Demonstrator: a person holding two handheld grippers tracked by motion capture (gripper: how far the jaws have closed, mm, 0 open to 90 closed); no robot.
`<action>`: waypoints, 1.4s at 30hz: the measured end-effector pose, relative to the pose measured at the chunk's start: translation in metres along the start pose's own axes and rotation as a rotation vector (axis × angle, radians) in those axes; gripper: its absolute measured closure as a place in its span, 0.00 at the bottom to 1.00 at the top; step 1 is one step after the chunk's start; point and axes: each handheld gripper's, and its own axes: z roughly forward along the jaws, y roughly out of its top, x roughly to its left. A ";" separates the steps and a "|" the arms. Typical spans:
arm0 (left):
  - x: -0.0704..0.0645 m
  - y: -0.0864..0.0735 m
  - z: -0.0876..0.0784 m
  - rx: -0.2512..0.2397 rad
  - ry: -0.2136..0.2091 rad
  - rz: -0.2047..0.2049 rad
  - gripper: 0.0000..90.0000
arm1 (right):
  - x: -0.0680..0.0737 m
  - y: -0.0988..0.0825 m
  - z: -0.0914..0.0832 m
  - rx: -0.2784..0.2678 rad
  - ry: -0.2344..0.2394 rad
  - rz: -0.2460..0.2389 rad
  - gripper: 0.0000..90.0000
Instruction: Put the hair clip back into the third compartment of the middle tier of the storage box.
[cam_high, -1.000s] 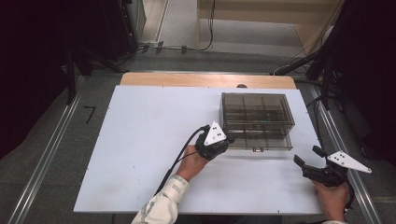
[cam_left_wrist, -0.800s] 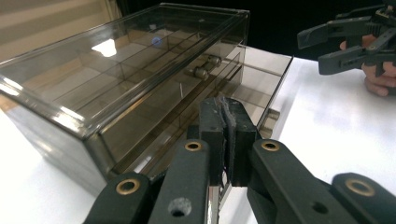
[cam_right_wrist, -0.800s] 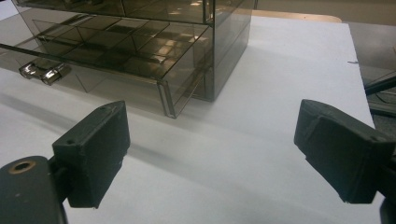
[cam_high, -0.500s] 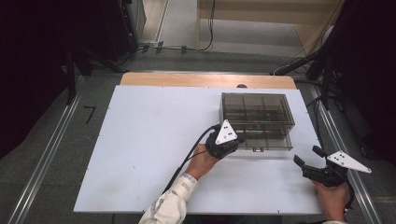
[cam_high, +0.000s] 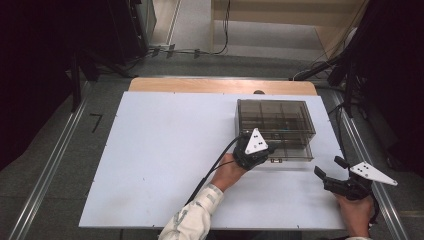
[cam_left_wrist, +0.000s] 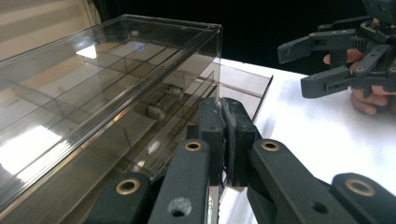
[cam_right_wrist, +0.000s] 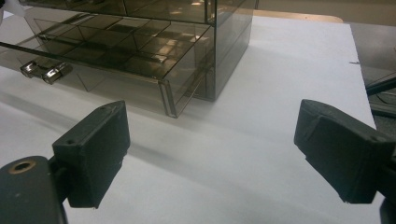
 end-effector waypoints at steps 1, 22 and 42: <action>-0.001 0.001 0.001 0.002 -0.001 0.002 0.98 | 0.000 0.000 0.000 0.000 0.000 -0.001 0.10; -0.015 0.015 0.032 0.007 -0.018 0.001 0.98 | 0.000 0.000 0.000 0.003 0.002 0.003 0.10; -0.025 0.024 0.065 -0.006 0.016 -0.029 0.98 | 0.000 0.000 0.000 -0.004 0.004 0.000 0.10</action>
